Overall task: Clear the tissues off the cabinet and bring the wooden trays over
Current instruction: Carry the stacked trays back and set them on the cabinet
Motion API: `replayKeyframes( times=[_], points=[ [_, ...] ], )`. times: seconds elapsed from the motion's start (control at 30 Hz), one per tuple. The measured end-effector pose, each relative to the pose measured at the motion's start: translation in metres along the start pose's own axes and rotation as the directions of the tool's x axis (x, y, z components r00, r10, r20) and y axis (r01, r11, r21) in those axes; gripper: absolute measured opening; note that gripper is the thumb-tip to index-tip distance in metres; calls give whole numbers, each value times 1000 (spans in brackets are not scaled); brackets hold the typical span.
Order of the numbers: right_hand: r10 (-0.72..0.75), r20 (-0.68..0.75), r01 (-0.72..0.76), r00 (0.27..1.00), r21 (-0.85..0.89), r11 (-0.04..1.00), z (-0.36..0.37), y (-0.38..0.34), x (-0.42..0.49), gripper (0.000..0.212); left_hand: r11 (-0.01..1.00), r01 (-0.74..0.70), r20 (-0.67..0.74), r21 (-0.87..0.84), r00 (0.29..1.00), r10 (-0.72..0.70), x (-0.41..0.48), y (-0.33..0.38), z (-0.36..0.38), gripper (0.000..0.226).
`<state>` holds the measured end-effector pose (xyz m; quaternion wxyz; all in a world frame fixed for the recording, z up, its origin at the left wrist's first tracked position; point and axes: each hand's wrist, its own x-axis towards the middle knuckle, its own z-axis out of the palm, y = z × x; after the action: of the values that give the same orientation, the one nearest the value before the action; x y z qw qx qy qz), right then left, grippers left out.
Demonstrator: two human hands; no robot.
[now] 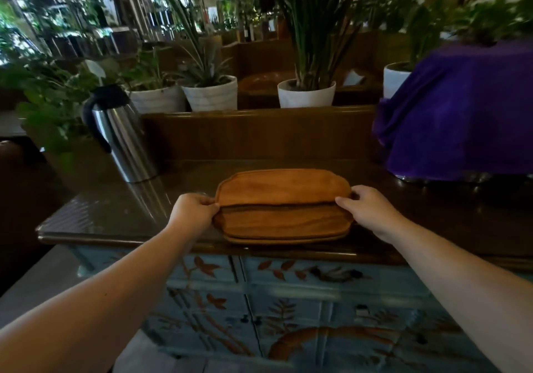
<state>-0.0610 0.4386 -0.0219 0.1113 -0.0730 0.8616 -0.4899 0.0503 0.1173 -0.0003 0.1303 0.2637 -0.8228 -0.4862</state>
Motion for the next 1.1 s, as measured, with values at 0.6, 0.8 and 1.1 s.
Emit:
replayKeyframes(
  times=[0.6, 0.8, 1.1],
  points=[
    [188, -105, -202, 977, -145, 969, 59, -33, 140, 16, 989, -10, 243, 146, 970, -26, 197, -15, 18, 10],
    [220, -174, -257, 960, -233, 938, 69, -42, 163, 21, 981, -38, 286, 191, 958, -19, 220, -24, 23, 16],
    [212, -219, -268, 952, -270, 925, 73, -37, 182, 23, 976, -87, 347, 198, 938, 14, 229, -27, 24, 11]
  ],
)
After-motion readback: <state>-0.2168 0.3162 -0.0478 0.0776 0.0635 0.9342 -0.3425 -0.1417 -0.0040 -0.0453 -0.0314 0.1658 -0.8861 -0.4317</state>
